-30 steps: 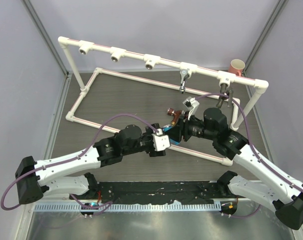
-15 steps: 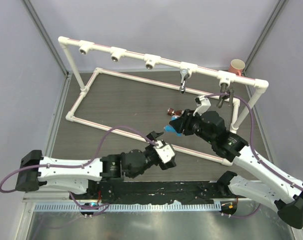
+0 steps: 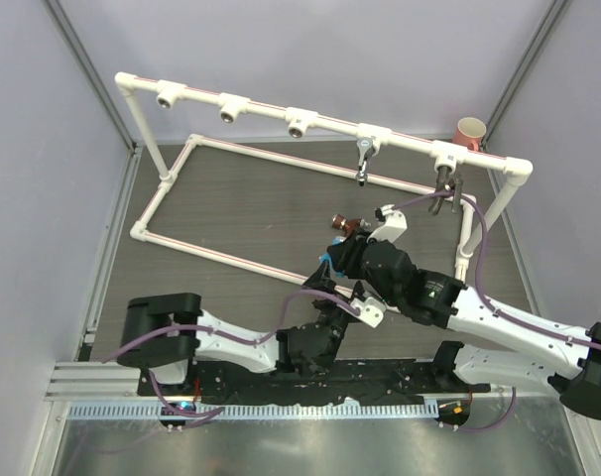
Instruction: Install the water faucets
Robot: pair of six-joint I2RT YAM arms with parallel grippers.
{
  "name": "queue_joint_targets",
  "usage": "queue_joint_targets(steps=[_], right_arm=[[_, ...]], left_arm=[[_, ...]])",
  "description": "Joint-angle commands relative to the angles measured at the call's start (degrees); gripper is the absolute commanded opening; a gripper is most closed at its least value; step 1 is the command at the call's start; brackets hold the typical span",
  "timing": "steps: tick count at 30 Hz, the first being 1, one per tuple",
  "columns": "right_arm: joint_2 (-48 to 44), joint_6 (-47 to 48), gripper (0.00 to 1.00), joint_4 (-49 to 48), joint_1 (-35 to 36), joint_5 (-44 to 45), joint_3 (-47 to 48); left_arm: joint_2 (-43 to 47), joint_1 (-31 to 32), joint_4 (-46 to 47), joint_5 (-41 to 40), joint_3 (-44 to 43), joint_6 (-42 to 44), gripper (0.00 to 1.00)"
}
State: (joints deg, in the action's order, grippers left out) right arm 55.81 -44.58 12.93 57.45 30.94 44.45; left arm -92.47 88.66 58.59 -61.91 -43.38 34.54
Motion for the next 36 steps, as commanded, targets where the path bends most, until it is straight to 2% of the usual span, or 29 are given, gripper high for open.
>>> queue_joint_targets(steps=[1, 5, 6, 11, 14, 15, 17, 20, 21, 23, 31, 34, 36], right_arm=[[-0.8, -4.1, 0.01, -3.0, 1.3, 7.1, 2.2], [-2.0, -4.4, 0.01, -3.2, 1.4, 7.3, 1.8], [-2.2, -4.4, 0.01, -3.0, 1.4, 7.4, 1.8], [-3.4, -5.1, 0.01, -2.8, 1.4, 7.6, 1.2], [-3.3, -5.5, 0.01, -2.6, 1.4, 7.2, 1.3], [-3.3, -5.9, 0.01, -2.6, 1.4, 7.0, 1.3], [-3.1, -6.5, 0.01, -2.8, 1.4, 6.6, 1.3], [-2.6, -7.2, 0.01, -3.6, 1.4, 6.2, 1.1], [-2.2, -7.5, 0.01, -3.6, 1.4, 6.1, 1.2], [-1.3, -7.6, 0.01, -3.7, 1.4, 5.8, 2.0], [1.3, -9.7, 0.01, -8.0, 1.6, 5.7, 2.2], [1.3, -9.7, 0.01, -9.4, 1.6, 6.4, 2.3], [1.4, -9.6, 0.01, -9.7, 1.6, 7.2, 2.4]], left_arm=[[-6.7, 0.5, 30.0, -9.2, -5.6, 14.4, 0.89], [-9.7, 0.5, 30.0, -10.2, -6.7, 11.5, 0.74], [-9.6, 0.5, 29.9, -10.4, -6.2, 10.7, 0.67], [-8.1, 0.4, 30.0, -10.2, -4.9, 6.7, 0.62], [-6.2, 0.0, 29.9, -10.0, -3.6, 5.2, 0.52], [-5.2, 0.0, 30.0, -9.9, -3.0, 5.0, 0.46], [-4.2, -0.2, 30.0, -9.6, -2.3, 4.9, 0.38], [-2.5, -0.6, 29.9, -9.5, -1.1, 4.9, 0.21], [-2.0, -0.8, 29.9, -9.5, -0.4, 4.7, 0.11], [-0.3, -0.9, 29.9, -9.0, 0.7, 4.3, 0.0], [6.9, -0.9, 29.2, -8.2, 7.5, 0.8, 0.0], [10.7, -0.9, 24.7, -8.0, 9.4, -2.2, 0.0], [14.0, -0.9, 17.6, -6.2, 10.2, -8.0, 0.0]])
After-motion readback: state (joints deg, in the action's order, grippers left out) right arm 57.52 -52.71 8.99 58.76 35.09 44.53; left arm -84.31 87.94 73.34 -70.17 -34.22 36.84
